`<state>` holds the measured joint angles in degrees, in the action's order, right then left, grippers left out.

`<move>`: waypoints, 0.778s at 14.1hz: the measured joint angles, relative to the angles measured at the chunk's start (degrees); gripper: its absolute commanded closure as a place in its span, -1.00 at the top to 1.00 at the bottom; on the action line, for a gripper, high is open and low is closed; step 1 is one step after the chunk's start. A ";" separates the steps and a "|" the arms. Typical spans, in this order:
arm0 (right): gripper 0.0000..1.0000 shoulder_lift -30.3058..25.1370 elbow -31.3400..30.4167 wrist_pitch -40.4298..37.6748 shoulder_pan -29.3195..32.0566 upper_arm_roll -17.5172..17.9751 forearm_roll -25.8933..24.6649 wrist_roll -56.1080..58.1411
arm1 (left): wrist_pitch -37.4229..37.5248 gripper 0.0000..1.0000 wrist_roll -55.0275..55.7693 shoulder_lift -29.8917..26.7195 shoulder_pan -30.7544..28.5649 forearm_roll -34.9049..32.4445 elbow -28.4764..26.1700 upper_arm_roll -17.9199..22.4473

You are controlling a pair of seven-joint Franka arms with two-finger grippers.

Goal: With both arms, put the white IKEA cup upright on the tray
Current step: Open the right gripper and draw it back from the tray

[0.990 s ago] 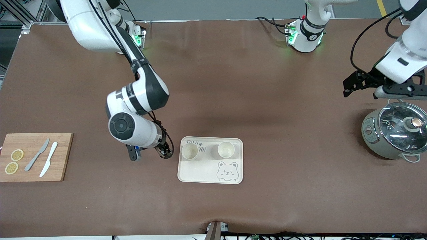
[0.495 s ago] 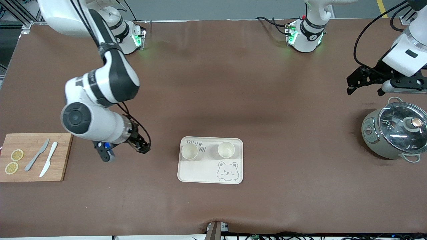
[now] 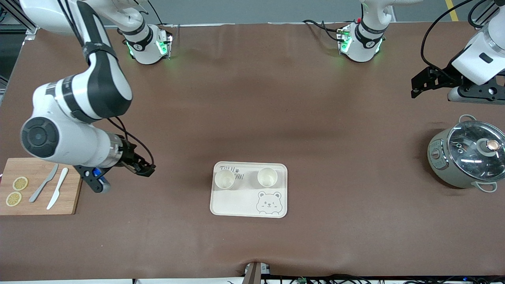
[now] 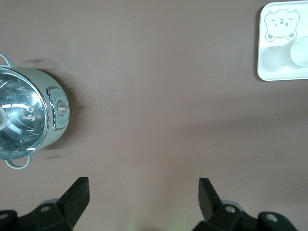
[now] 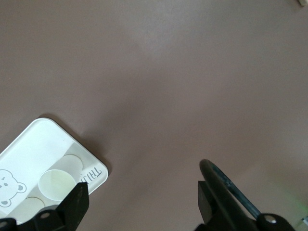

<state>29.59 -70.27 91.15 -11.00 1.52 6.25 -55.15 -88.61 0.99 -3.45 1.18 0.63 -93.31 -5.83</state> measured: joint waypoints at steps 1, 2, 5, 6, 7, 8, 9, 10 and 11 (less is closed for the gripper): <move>1.00 -0.04 0.04 -0.42 1.00 0.19 -0.02 2.63 | 0.13 1.00 -0.26 0.07 0.00 0.00 0.00 0.00; 1.00 -0.10 0.26 -1.36 1.74 0.20 -0.07 5.71 | 0.21 1.00 -0.81 0.12 0.00 0.00 0.00 0.00; 1.00 -0.43 2.64 -4.84 2.92 0.17 -0.92 13.62 | 0.35 1.00 -1.42 0.20 0.00 0.00 0.01 0.00; 1.00 -0.72 3.63 -5.62 3.21 0.18 -2.19 15.45 | 0.38 1.00 -1.45 0.21 0.00 0.00 0.02 0.00; 1.00 -1.13 4.38 -6.04 3.31 0.30 -4.34 16.54 | 0.39 1.00 -1.45 0.22 0.00 0.00 0.02 0.00; 1.00 -1.64 4.86 -6.30 3.39 0.80 -6.42 17.14 | 0.40 1.00 -1.45 0.22 0.00 0.00 0.04 0.00; 1.00 -2.24 4.99 -6.38 3.70 1.81 -7.74 17.55 | 0.41 1.00 -1.45 0.22 0.00 0.00 0.07 0.00; 1.00 -2.88 5.09 -6.40 4.24 2.87 -8.44 18.43 | 0.45 1.00 -1.45 0.22 0.00 0.00 0.09 0.00; 1.00 -3.66 5.10 -6.55 4.78 3.45 -8.76 20.61 | 0.48 1.00 -1.45 0.23 0.00 0.00 0.11 0.00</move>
<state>25.93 -65.17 84.60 -6.22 4.97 -2.51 -34.54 -88.13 -0.46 -3.23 1.18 0.63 -93.20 -5.82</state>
